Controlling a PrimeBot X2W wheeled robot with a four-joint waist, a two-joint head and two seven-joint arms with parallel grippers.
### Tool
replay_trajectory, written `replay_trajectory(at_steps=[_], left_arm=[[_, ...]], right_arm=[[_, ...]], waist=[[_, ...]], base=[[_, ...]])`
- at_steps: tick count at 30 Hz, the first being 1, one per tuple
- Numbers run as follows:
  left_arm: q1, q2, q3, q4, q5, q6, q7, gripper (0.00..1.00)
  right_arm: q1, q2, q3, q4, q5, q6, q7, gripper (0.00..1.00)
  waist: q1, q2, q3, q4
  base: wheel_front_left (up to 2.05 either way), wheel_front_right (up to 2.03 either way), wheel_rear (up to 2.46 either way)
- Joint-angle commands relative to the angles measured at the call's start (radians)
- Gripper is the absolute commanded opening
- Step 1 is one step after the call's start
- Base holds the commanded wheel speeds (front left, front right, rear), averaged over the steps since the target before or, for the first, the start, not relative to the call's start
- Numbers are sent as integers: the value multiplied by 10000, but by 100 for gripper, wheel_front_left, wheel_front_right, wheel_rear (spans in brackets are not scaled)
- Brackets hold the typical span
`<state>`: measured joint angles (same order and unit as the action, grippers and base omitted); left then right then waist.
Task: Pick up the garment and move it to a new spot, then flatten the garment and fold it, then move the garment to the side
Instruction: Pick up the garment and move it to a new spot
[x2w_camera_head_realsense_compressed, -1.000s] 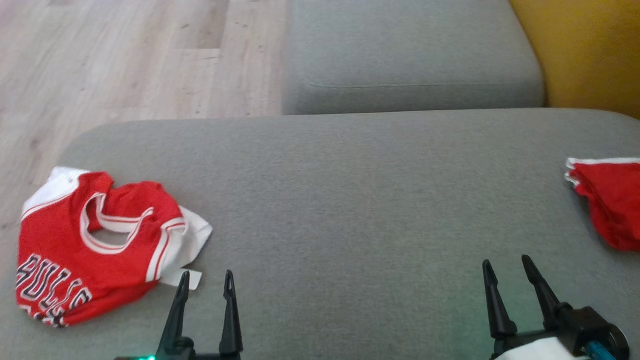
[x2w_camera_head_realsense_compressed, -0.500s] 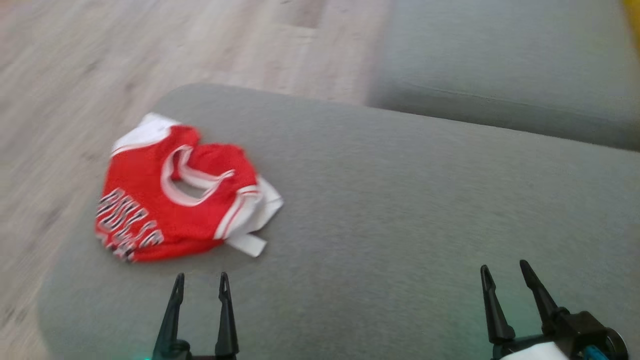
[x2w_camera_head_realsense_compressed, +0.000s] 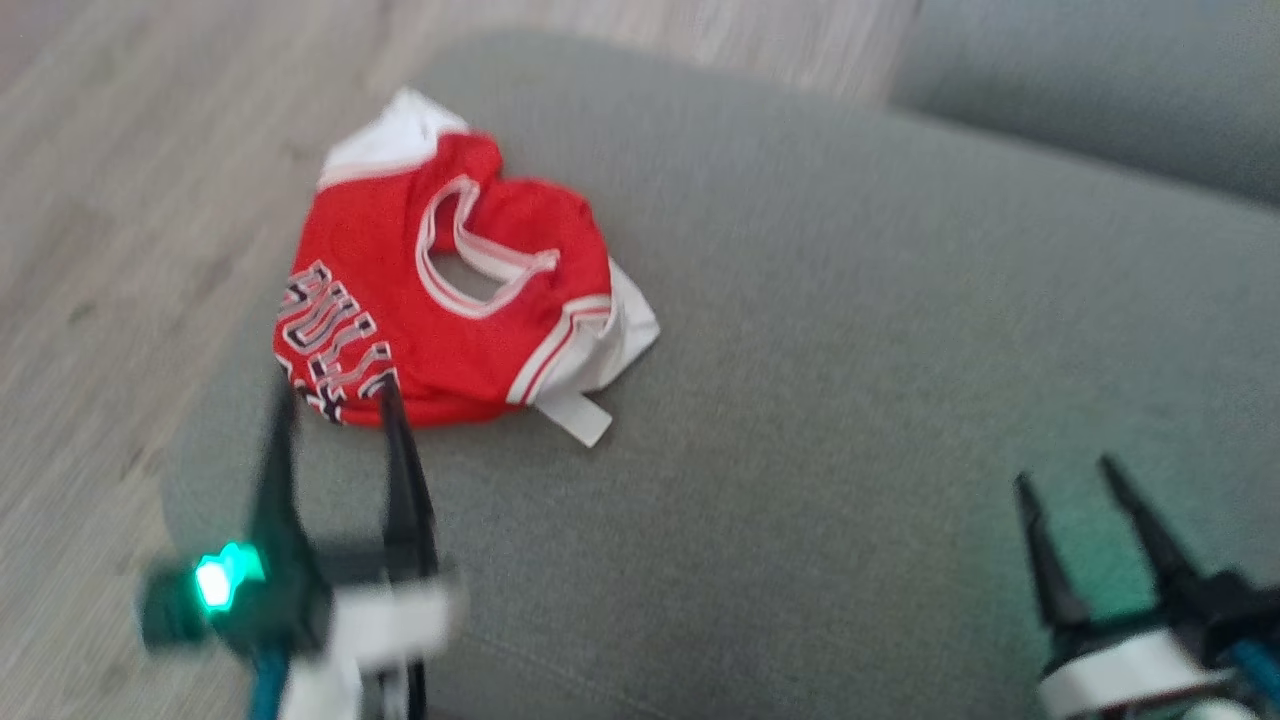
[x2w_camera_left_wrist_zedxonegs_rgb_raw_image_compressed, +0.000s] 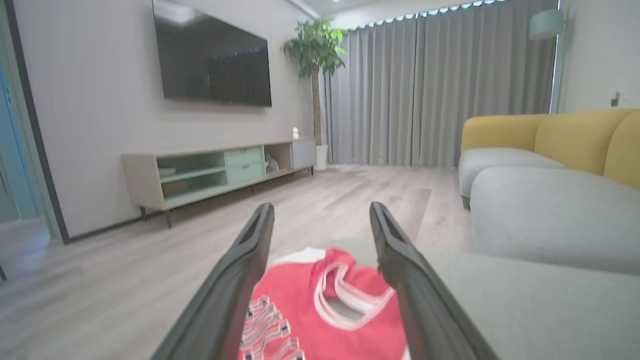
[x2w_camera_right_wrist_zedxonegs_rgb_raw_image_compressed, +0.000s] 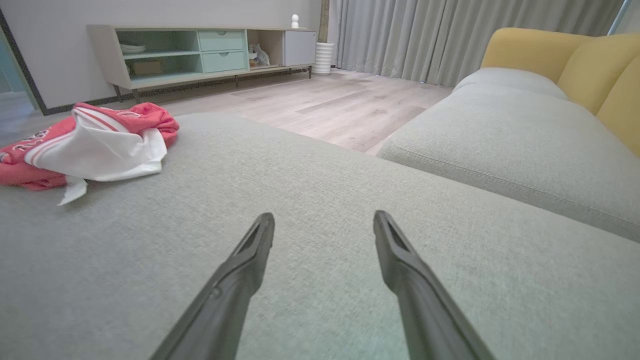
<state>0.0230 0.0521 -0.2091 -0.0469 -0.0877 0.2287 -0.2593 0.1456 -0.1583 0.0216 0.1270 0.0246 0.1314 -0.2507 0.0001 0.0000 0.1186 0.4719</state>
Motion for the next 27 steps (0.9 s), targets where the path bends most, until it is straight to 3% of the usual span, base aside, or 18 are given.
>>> replay_trajectory(at_steps=[1,5,8,9,11,15,21,26,27], left_arm=[[-1354,7,506,-453,140,-99,-24,100],[-3515,285,809,-65,357,-497,-24,100],[-5344,621,960,1043,390,-892,-24,100],[-5344,621,960,1043,390,-892,-24,100],[-6575,766,928,2228,350,-1186,104,100],[-8733,1048,943,4733,222,-1618,1378,100],[-10408,1428,1346,8434,5,-1342,3082,100],[-10616,1624,1630,10413,-171,-857,3531,100],[-10645,1630,1699,10652,-254,-833,3478,57]], right_arm=[[-585,-609,89,-449,-100,-7,-110,100],[-869,-1580,-116,-765,-104,-7,-110,100],[-991,-2289,-431,-1035,-43,-7,-110,100],[-991,-2289,-431,-1035,-43,-7,-110,100],[-1007,-2697,-678,-1229,15,-7,-110,100],[-1007,-3332,-964,-1632,142,-7,-111,100],[-1044,-3669,-1160,-2080,307,-7,-111,100],[-1053,-3591,-1221,-2177,334,-7,-111,100],[-1060,-3570,-1238,-2179,328,-7,-111,100]], waist=[[-1,0,1428,0],[-1,0,2650,-140],[-1,0,3474,-254],[-1,0,3474,-254],[-1,0,3923,-336],[-1,0,4680,-698],[-1,0,5310,-1273],[-1,0,5533,-1522],[-1,0,5560,-1531]], base=[[0,0,0],[0,0,0],[0,0,0],[0,0,0],[0,0,0],[0,0,0],[0,0,0],[0,0,0],[0,0,0]])
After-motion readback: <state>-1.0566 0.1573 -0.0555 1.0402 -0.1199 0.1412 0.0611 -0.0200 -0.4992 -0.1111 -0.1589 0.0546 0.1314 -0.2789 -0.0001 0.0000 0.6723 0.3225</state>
